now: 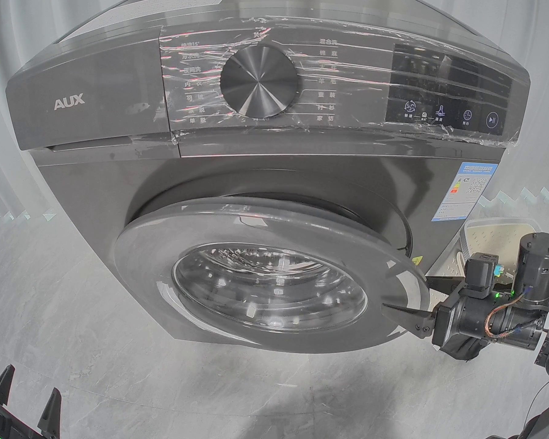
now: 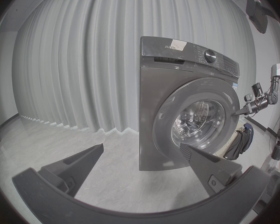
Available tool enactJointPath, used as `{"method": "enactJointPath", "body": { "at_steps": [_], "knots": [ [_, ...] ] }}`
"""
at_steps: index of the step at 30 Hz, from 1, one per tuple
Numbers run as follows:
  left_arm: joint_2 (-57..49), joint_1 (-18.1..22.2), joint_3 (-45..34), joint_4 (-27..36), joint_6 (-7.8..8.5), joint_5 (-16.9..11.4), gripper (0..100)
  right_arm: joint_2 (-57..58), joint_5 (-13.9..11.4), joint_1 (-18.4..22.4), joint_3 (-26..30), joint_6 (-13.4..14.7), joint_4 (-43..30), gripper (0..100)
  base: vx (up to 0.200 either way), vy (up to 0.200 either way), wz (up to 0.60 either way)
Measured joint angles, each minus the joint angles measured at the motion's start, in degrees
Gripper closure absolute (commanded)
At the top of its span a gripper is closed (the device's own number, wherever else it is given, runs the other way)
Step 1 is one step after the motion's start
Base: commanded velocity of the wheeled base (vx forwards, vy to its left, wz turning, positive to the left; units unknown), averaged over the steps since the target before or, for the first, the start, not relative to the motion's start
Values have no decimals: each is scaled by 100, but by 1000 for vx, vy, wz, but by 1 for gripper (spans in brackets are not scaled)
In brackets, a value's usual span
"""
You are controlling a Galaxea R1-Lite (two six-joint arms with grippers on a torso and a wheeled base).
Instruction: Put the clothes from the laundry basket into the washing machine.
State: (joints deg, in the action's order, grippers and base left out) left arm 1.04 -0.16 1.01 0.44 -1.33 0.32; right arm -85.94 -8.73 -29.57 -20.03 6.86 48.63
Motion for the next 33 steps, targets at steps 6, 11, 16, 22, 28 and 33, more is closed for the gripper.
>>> {"method": "enactJointPath", "body": {
  "at_steps": [6,11,16,22,28,33],
  "knots": [
    [0,0,0,0,-4,-5,0,277,2,-41,190,-74,-24,0,-167,0,0],
    [0,-2,0,0,-1,-7,0,235,6,-71,132,-85,15,0,-40,0,0],
    [0,0,0,0,-4,-10,0,77,11,-149,99,-88,50,0,0,0,0],
    [0,-2,0,0,0,-7,0,150,15,-380,295,-96,6,0,0,0,0],
    [0,0,0,0,0,-7,0,277,35,-521,389,-104,-18,0,0,0,0],
    [0,-2,0,0,2,-7,0,130,79,-374,217,-104,30,0,-200,0,0]
  ]
}}
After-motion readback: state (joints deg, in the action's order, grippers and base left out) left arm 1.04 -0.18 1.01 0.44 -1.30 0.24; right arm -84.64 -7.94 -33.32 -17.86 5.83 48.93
